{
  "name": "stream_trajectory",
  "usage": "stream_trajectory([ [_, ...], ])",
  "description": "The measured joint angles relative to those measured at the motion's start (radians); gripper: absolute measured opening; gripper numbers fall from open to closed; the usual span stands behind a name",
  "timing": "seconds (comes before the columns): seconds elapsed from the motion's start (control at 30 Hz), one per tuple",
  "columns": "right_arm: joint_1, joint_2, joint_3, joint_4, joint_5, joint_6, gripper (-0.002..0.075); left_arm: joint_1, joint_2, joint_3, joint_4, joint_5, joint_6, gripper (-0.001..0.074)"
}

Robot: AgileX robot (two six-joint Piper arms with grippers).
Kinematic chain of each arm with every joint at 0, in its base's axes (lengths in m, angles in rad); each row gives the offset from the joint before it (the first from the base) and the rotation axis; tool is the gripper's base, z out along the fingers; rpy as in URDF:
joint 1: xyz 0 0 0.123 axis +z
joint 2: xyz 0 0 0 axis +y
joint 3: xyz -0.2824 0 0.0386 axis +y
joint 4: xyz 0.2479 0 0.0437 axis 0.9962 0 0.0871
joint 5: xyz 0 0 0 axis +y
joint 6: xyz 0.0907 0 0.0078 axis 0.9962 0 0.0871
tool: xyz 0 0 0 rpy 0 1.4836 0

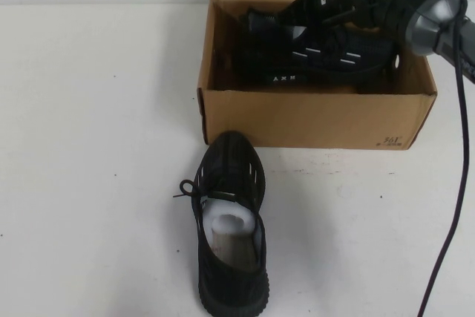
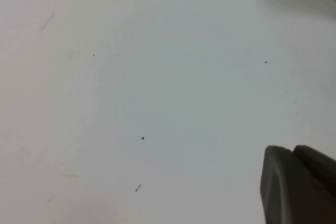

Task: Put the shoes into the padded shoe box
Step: Place the shoe in the shoe box

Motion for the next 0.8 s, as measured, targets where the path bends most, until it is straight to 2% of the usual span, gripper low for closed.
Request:
stream_trajectory([
  [0.23,-0.002,0.02,-0.002,0.011,-0.004,0.018,-0.0003,0.0,0.0,0.0,0.0,0.0,0.0,-0.0004],
  [0.5,-0.007,0.021,-0.002,0.011,-0.015,0.147,-0.0003,0.0,0.0,0.0,0.0,0.0,0.0,-0.0004],
  [0.8,-0.008,0.021,-0.002,0.005,-0.015,0.197,-0.0003,0.0,0.0,0.0,0.0,0.0,0.0,-0.0004],
])
